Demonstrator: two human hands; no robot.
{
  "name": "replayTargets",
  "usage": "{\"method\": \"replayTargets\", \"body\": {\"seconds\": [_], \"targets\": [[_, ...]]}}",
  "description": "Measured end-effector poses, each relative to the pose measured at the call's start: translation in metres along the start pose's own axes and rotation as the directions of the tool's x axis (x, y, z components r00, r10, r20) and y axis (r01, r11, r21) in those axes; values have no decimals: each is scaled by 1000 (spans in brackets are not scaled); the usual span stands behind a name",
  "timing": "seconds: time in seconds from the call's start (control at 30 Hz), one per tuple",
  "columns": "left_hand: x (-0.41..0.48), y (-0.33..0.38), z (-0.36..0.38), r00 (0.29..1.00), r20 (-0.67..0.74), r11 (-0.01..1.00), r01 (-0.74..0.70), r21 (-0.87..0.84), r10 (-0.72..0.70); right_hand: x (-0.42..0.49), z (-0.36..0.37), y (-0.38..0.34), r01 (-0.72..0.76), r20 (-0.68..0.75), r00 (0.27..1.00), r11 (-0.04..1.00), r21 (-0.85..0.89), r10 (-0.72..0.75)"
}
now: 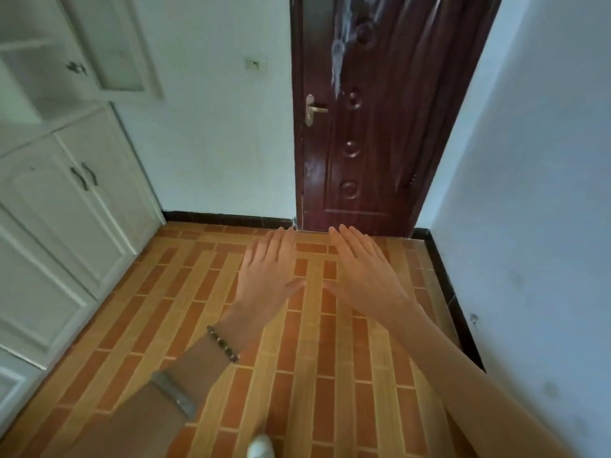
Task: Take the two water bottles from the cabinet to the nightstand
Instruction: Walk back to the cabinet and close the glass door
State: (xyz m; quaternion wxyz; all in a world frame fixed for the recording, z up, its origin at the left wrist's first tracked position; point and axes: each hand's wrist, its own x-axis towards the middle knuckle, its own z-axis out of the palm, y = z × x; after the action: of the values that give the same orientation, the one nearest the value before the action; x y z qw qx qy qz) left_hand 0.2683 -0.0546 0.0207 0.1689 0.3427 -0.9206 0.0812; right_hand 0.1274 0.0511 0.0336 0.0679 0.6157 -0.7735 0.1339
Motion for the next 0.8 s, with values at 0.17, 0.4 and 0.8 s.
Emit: {"method": "replayTargets", "body": {"seconds": [0.17,0.4,0.8], "targets": [[34,-84,14,993,13,991,117,68,-118,95,28,-35,125,26,992,992,34,-126],[90,-199,27,982,-21,969,189,159,-188,221,61,-87,213,-6,977,971,105,-214],[167,-327,67,958,-12,940,285,187,-287,377,108,-134,319,21,945,935,154,-325]]}}
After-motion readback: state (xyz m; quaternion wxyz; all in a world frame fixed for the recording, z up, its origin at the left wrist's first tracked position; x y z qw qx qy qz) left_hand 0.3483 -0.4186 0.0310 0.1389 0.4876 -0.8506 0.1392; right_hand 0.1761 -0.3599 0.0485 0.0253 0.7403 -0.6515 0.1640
